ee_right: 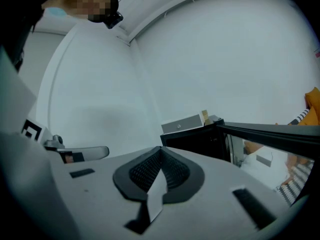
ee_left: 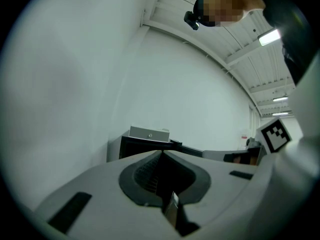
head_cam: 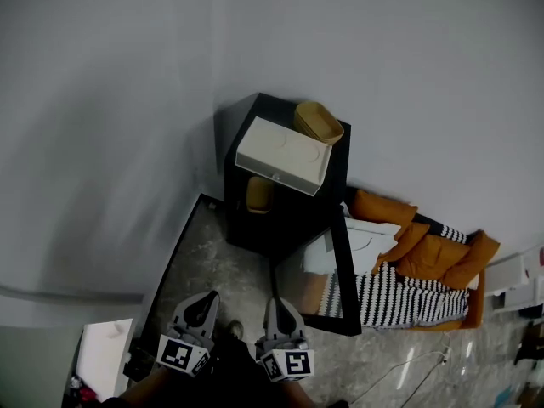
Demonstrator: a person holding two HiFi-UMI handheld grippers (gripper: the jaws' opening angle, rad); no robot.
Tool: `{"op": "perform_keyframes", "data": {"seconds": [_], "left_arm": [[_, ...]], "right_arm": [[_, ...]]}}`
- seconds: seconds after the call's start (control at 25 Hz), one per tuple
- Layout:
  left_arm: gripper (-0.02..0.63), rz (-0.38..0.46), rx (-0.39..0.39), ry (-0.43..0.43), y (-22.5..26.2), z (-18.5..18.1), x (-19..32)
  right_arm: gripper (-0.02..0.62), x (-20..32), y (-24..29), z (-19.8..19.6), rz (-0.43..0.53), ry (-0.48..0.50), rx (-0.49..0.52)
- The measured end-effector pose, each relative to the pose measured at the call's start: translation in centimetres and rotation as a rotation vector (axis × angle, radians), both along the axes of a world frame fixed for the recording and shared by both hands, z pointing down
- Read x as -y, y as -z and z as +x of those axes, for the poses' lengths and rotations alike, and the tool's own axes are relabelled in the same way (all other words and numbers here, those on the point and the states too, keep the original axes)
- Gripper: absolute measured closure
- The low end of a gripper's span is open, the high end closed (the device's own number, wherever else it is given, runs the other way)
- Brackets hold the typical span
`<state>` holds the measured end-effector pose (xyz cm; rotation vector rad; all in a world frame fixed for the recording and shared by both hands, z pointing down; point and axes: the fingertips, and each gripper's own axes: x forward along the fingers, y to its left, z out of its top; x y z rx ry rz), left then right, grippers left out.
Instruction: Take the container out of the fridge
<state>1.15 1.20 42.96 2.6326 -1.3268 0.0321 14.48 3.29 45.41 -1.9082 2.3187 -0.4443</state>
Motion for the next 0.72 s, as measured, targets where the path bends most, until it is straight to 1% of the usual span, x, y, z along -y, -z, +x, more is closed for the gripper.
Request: {"op": "perform_keyframes", "data": {"seconds": [0.12,0.32,0.44,0.72], "left_arm": [[0.601,-0.002,0.001,-0.007,-0.1,0.6,1.2],[0.601,-0.018,-0.014,-0.026,-0.9,1.4,4.1],[0.601,-0.008,-0.017,-0.046,-0.8,1.7,6.2],[0.601,-0.006,-0.024,-0.088,-1.3,1.5,10.7]], "right_arm": [[0.595,1.0,-0.8,0.2,-0.009,0.003,-0.002],[0.595,3.5,-1.2,0.5,-0.031,-0.021,0.010],[0.595,5.4,-1.9,0.4,-0.034,-0.033,0.025],[0.595,10.4,-3.4,-0.2,-0.052,-0.061,0.052]]}}
